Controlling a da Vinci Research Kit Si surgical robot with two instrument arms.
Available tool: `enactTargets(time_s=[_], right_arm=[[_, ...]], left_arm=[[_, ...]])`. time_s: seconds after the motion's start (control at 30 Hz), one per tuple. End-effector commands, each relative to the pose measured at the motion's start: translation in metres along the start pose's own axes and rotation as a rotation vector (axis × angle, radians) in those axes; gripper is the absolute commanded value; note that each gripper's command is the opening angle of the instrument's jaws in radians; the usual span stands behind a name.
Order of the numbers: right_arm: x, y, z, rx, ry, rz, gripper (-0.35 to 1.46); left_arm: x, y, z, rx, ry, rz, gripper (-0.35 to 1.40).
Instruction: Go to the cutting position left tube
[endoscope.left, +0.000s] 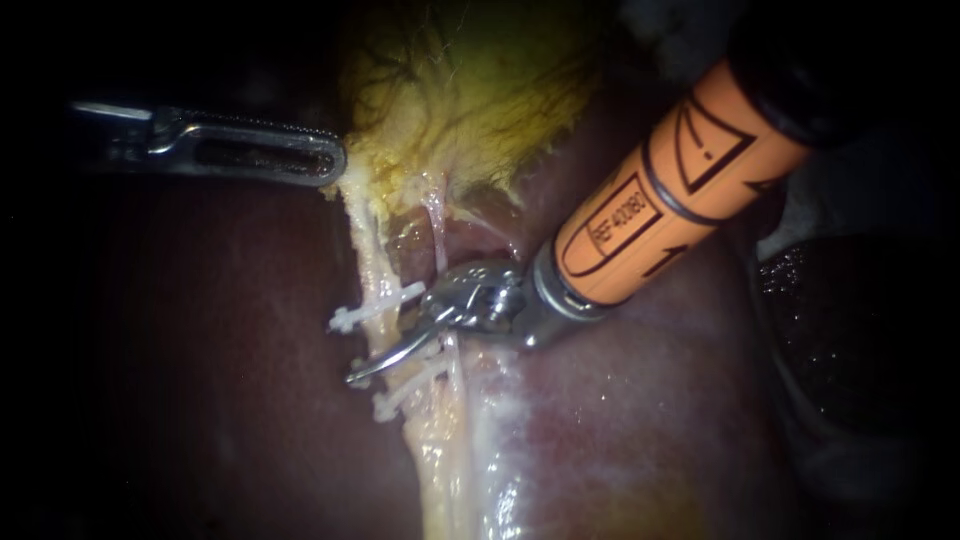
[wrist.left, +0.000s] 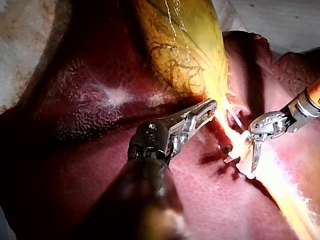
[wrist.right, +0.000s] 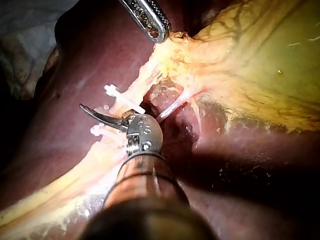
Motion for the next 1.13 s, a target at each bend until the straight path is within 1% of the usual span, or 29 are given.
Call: enactTargets(time_s=[0.03, 0.13, 0.2, 0.27, 0.3, 0.4, 0.5, 0.63, 0.77, 0.83, 1.13], right_arm=[[-0.0002, 0.0002, 0.0004, 0.009, 0.008, -0.004, 1.03], [-0.0006, 0.0007, 0.0013, 0.043, 0.031, -0.016, 1.03], [-0.0007, 0.0008, 0.0016, 0.077, 0.054, -0.028, 1.0], [-0.0005, 0.0007, 0.0015, 0.107, 0.079, -0.05, 0.95], [-0.0003, 0.0006, 0.0014, 0.13, 0.098, -0.058, 0.88], [0.0005, 0.0, 0.0011, 0.18, 0.133, -0.066, 0.79], [0.0018, -0.0012, 0.0006, 0.21, 0.139, -0.074, 0.73], [0.0038, -0.0027, -0.0001, 0.239, 0.137, -0.09, 0.71], [0.0052, -0.0036, -0.0006, 0.248, 0.141, -0.09, 0.69], [0.0054, -0.0038, -0.0006, 0.249, 0.142, -0.089, 0.69], [0.0052, -0.0036, -0.0006, 0.246, 0.143, -0.089, 0.69]], left_arm=[[0.0, 0.0, 0.0, 0.0, 0.0, 0.0, -0.35], [0.0, 0.0, 0.0, 0.0, 0.0, 0.0, -0.35], [0.0, 0.0, 0.0, 0.0, 0.0, 0.0, -0.35], [0.0, 0.0, 0.0, 0.0, 0.0, 0.0, -0.35], [0.0, 0.0, 0.0, 0.0, 0.0, 0.0, -0.35], [0.0, 0.0, 0.0, 0.0, 0.0, 0.0, -0.35], [0.0, 0.0, 0.0, 0.0, 0.0, 0.0, -0.35], [0.0, 0.0, -0.0001, 0.0, 0.0, 0.0, -0.35], [0.0, 0.0, -0.0001, 0.0, 0.001, 0.006, -0.35], [0.0, 0.0, 0.0, 0.0, 0.001, 0.006, -0.35], [0.0, 0.0001, 0.0, 0.0, 0.001, 0.006, -0.35]])
